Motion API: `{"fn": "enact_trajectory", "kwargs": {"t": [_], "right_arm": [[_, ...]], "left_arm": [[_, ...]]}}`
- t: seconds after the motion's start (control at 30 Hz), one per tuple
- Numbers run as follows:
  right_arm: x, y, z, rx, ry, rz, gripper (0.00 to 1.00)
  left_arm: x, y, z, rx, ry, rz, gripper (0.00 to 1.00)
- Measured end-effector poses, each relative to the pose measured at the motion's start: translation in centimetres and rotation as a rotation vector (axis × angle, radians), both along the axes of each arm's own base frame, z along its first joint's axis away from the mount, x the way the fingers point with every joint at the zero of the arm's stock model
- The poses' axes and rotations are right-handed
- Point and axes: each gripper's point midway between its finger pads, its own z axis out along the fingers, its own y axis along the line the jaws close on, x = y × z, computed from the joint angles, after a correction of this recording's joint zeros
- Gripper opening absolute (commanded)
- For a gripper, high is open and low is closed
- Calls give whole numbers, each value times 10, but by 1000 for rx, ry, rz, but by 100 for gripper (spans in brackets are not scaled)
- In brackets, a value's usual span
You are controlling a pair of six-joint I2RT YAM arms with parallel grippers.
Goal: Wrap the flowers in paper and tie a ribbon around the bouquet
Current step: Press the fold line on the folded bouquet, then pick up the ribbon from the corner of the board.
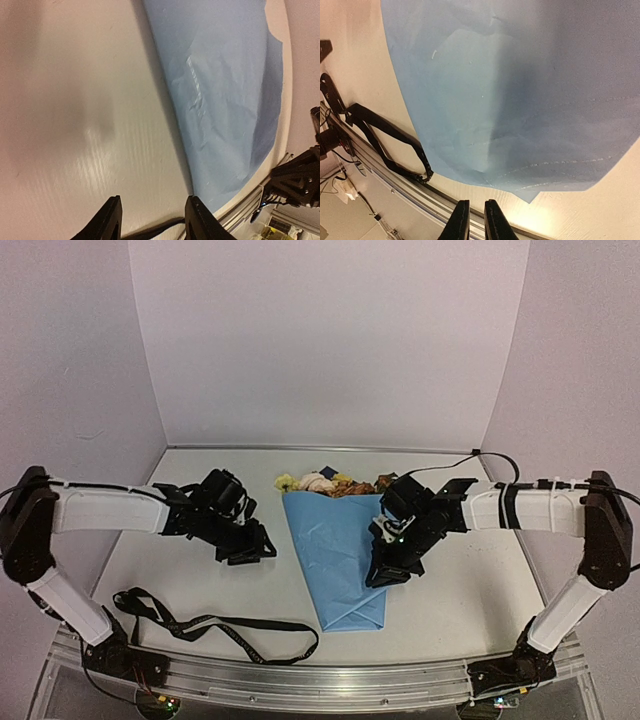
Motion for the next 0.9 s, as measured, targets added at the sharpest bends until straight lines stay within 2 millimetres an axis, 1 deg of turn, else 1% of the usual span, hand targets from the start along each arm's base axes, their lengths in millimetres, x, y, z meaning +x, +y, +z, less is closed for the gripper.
{"fn": "enact_trajectory", "kwargs": {"t": [0.1,0.17,0.23,0.33,0.47,0.53,0.63,0.8,0.9], "right_arm": [[-3,-4,9,1,-39,42,13],[-5,-5,16,7,-64,70,14],[-7,-6,20,10,-84,97,16],[-9,-9,23,7,-101,128,20],[-11,-10,24,6,-122,161,27],[-12,-10,26,5,-132,176,30],[-13,-11,29,7,-151,198,34],[-15,-10,33,13,-177,224,35],[-15,-10,33,12,-183,234,35]], "left_arm": [[-34,22,9,72,-11,92,49],[-47,44,14,113,-16,184,51],[-62,68,13,165,-1,286,52],[-83,94,3,239,41,390,53],[-112,121,-23,338,126,484,55],[-119,128,-33,373,156,511,57],[-123,130,-44,409,186,539,59],[-123,124,-62,447,210,540,59],[-122,118,-73,459,226,529,56]]}}
